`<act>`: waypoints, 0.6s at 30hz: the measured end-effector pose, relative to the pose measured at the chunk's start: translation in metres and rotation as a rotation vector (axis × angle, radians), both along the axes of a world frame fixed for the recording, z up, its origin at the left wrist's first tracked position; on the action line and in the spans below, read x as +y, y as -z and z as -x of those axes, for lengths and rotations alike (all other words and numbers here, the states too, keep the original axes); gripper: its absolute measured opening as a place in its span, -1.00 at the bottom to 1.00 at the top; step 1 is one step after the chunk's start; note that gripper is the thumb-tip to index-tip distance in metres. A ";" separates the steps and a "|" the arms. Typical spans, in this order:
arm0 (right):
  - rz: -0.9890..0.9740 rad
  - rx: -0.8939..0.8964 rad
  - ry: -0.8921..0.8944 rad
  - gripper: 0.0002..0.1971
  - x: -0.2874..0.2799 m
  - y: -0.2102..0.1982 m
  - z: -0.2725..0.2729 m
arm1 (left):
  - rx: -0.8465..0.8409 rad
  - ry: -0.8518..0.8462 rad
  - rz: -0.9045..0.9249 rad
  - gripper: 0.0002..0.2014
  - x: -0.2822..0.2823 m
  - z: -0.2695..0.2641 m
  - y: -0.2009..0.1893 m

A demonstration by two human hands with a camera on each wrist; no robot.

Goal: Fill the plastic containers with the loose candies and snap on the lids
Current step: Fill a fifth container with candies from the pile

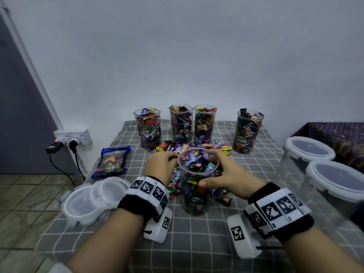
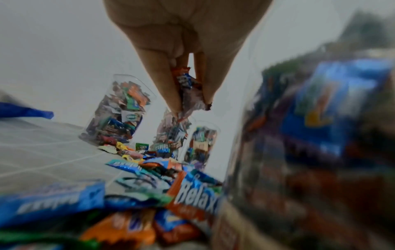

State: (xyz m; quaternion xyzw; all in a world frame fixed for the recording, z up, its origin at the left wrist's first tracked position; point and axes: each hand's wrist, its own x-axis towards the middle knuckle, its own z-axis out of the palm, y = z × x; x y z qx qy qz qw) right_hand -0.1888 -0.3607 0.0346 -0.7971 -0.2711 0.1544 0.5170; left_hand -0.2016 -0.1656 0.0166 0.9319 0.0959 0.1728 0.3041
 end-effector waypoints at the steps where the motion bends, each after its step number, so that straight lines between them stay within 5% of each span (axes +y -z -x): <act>1: -0.043 0.003 0.011 -0.21 0.000 0.005 0.000 | -0.036 -0.015 0.060 -0.82 0.003 0.002 -0.002; 8: -0.058 -0.025 0.023 -0.11 -0.002 0.016 -0.004 | -0.382 0.035 0.461 -0.76 0.002 0.012 -0.042; 18: -0.060 -0.036 0.031 -0.24 -0.002 0.013 -0.003 | -0.362 0.217 0.157 -0.83 -0.036 0.024 -0.045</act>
